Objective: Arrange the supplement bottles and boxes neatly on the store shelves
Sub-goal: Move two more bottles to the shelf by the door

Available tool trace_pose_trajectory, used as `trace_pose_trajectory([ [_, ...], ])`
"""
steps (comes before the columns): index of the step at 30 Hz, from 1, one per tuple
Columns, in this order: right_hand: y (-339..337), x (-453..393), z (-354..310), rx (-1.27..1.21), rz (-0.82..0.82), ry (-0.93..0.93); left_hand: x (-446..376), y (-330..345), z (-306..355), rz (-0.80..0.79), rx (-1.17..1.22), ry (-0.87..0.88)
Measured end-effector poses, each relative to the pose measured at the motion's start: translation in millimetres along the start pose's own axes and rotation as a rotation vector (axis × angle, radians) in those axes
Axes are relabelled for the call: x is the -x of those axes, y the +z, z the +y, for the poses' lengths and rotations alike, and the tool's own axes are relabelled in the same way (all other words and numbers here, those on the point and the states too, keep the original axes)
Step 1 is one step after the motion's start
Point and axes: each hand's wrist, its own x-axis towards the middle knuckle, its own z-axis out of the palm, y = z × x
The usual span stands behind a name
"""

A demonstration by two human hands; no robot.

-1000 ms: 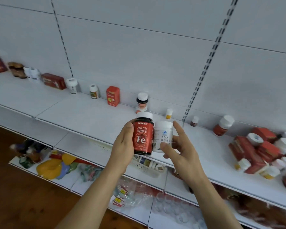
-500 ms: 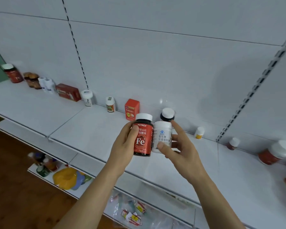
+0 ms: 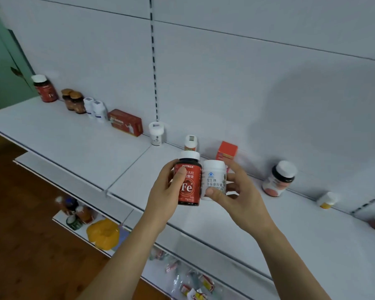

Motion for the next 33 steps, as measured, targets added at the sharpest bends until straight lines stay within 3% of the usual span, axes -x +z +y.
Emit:
trace_pose_trajectory([
  [9,114,-39,-44,0.023,0.168,0.078,-47,-122,-2,-0.109,-0.006,0.039],
  [14,151,-69,-54,0.209,0.271,0.084,-79,-166,-7,-0.094,0.011,0.011],
  [20,166,-135,-41,0.511,0.356,-0.054,-121,-192,-8,-0.099,-0.003,-0.005],
  [33,206,-218,24,0.735,0.362,0.057,-203,-206,-8,-0.196,-0.049,-0.041],
])
